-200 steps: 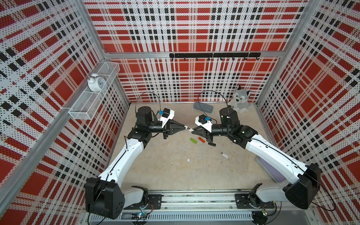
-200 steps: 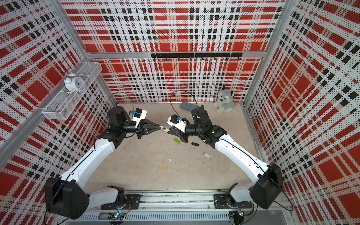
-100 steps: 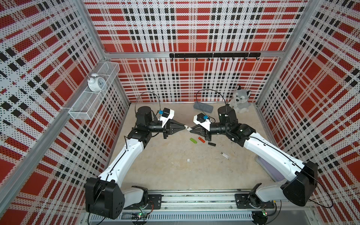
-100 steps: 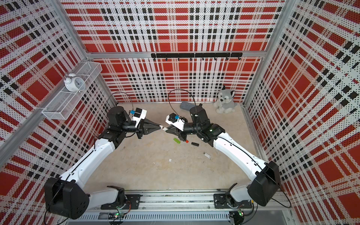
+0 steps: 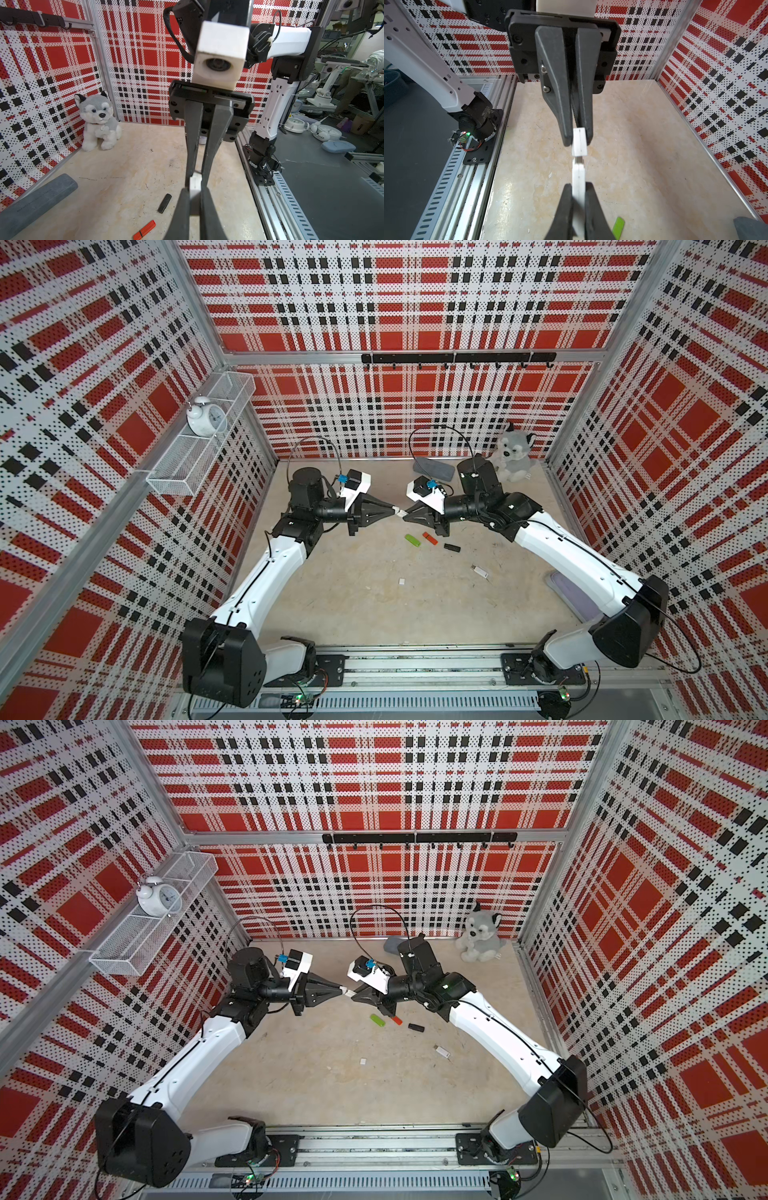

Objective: Close the usb drive cover
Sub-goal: Close the cover of the USB drive.

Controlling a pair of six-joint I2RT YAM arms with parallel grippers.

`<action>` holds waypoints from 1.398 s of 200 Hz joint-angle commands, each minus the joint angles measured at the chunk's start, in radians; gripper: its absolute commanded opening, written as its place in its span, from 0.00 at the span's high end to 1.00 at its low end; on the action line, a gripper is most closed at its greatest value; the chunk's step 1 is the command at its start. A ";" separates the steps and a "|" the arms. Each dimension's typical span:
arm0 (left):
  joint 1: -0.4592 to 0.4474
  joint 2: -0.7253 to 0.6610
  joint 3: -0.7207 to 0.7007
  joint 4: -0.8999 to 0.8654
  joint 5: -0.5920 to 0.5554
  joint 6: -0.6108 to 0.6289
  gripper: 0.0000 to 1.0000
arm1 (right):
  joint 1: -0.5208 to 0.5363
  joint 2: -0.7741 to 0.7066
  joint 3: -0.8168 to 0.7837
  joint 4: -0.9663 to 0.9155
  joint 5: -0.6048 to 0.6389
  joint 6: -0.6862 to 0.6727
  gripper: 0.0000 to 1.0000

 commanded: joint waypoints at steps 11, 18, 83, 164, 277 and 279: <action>-0.003 0.004 -0.018 -0.040 -0.026 0.041 1.00 | 0.021 0.035 0.079 -0.163 0.022 -0.070 1.00; -0.002 0.006 -0.017 -0.064 -0.033 0.070 1.00 | 0.021 0.041 0.100 -0.188 0.024 -0.084 1.00; -0.028 0.025 0.014 -0.300 -0.078 0.286 1.00 | 0.030 0.131 0.284 -0.410 0.015 -0.162 1.00; -0.070 0.028 0.032 -0.308 -0.010 0.292 1.00 | 0.069 0.156 0.301 -0.315 -0.016 -0.165 1.00; -0.115 0.059 0.010 -0.298 0.001 0.265 1.00 | 0.085 0.167 0.289 -0.197 -0.100 -0.141 1.00; -0.116 0.060 0.009 -0.297 0.003 0.264 1.00 | 0.085 0.168 0.290 -0.197 -0.101 -0.141 1.00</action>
